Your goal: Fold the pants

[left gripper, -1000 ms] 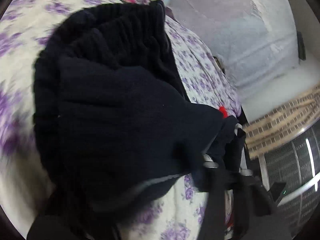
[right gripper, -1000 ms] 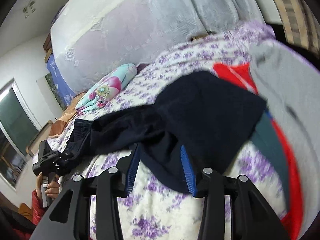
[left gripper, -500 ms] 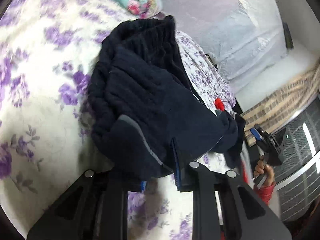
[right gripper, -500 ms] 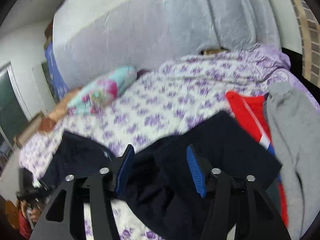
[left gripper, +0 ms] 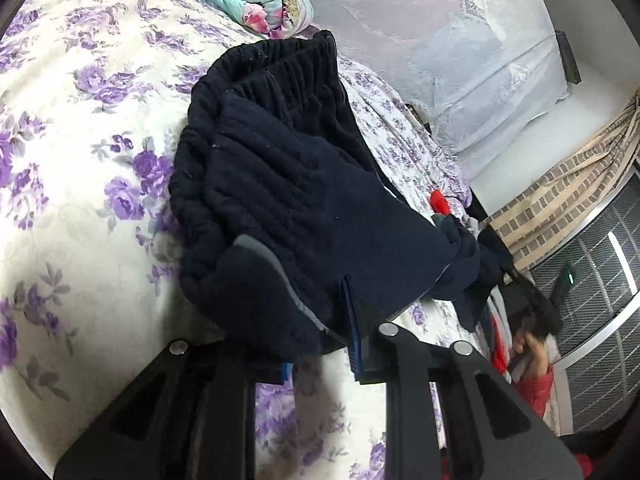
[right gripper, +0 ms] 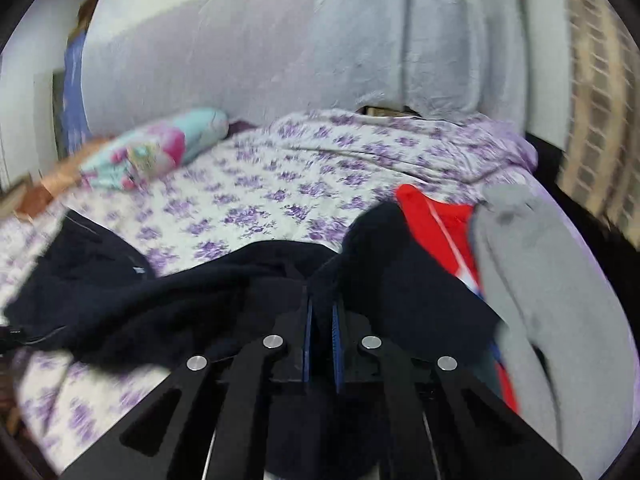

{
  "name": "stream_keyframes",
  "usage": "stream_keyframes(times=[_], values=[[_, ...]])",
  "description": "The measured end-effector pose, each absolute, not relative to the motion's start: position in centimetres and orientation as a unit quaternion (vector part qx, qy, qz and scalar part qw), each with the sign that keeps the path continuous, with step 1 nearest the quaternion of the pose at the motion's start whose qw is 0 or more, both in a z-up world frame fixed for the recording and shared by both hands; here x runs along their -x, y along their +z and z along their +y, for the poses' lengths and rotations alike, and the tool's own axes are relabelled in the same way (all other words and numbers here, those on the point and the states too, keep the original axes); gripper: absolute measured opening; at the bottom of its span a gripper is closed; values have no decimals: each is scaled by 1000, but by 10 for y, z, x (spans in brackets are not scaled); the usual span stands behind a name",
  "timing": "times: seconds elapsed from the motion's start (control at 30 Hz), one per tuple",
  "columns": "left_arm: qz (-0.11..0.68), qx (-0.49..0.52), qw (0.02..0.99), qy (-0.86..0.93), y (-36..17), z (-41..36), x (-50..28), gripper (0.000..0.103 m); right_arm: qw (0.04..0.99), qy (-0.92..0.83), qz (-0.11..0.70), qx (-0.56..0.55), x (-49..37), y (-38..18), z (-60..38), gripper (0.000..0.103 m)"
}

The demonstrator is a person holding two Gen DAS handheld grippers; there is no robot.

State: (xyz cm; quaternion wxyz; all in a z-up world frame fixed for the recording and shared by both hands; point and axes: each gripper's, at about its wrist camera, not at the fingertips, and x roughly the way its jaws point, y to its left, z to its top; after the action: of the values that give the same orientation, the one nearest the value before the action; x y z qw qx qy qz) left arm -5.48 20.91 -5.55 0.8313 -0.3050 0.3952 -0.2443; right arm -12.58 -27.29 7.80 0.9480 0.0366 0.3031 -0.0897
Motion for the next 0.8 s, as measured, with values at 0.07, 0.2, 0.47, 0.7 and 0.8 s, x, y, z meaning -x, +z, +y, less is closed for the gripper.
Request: stream_keyframes(times=[0.07, 0.2, 0.47, 0.7, 0.8], values=[[395, 310, 828, -251, -56, 211, 55, 21, 943, -101, 311, -61, 168, 79, -288, 9], [398, 308, 826, -255, -55, 211, 55, 20, 893, -128, 413, -124, 241, 40, -328, 26], [404, 309, 824, -251, -54, 209, 54, 20, 925, -118, 279, -229, 266, 81, -357, 47], [399, 307, 828, -246, -54, 208, 56, 20, 863, -22, 332, -379, 118, 33, -374, 65], [402, 307, 827, -246, -54, 207, 57, 20, 813, -9, 360, -458, 69, -4, -382, 65]])
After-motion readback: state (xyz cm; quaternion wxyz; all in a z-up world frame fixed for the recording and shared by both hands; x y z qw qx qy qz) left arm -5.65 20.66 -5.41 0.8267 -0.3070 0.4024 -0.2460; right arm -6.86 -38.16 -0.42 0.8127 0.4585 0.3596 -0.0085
